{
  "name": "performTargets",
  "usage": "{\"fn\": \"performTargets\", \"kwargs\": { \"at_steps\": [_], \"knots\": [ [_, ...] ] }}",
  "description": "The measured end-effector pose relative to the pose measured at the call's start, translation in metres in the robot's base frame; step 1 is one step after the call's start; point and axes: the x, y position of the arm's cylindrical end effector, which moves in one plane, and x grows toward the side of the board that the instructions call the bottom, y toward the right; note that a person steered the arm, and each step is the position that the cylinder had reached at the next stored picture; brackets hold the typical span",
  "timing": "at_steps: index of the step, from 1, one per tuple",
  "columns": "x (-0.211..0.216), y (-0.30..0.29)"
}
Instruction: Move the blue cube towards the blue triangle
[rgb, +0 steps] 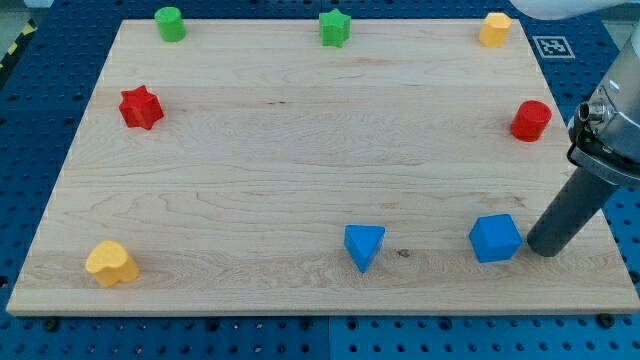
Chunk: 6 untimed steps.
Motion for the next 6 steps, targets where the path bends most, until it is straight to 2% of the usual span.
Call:
{"fn": "performTargets", "kwargs": {
  "at_steps": [1,4,5,6],
  "knots": [
    [-0.005,-0.01],
    [0.0,-0.095],
    [-0.017,-0.09],
    [-0.049,-0.121]
  ]
}}
